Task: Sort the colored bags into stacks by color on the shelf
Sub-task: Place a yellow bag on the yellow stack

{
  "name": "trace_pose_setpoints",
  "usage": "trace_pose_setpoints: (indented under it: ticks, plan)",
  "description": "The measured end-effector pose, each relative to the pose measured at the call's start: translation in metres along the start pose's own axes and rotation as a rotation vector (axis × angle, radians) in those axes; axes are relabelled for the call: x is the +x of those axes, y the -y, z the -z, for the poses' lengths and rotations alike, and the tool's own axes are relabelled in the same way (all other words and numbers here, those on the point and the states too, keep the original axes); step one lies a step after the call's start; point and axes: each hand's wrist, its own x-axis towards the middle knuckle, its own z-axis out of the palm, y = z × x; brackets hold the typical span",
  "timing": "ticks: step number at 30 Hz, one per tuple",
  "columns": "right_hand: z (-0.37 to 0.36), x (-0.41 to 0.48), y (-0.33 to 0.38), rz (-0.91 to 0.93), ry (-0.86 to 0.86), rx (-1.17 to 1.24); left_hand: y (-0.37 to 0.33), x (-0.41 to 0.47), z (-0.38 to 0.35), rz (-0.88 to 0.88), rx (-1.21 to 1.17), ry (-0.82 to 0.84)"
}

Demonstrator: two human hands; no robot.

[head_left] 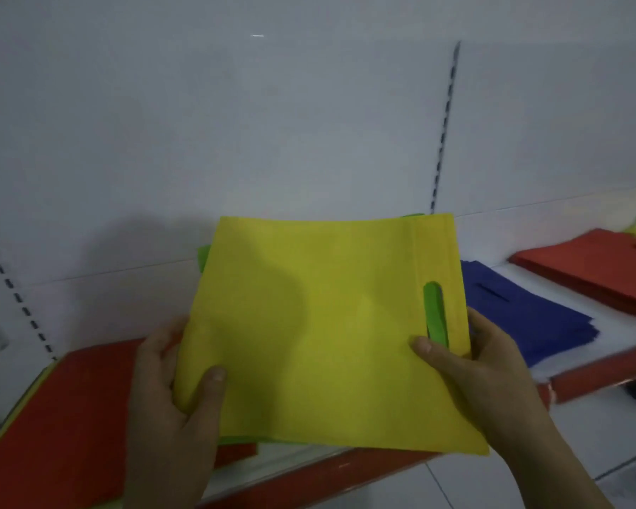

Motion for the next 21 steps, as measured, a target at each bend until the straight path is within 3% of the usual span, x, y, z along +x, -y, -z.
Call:
trace_pose_setpoints:
  ticks: [4,12,21]
  plan:
    - [0.078,-0.008,-0.003,0.004,-0.151,-0.062,-0.019,-0.019,-0.068,0.123,-0.258,0.209]
    - [0.278,-0.029,-0.005,-0.104,-0.401,-0.007,-0.094,-0.083,-0.243,0.138,-0.252,0.388]
    - [0.487,-0.072,-0.013,-0.098,-0.683,-0.041,-0.166,-0.183,-0.433,0.539,-0.56,0.803]
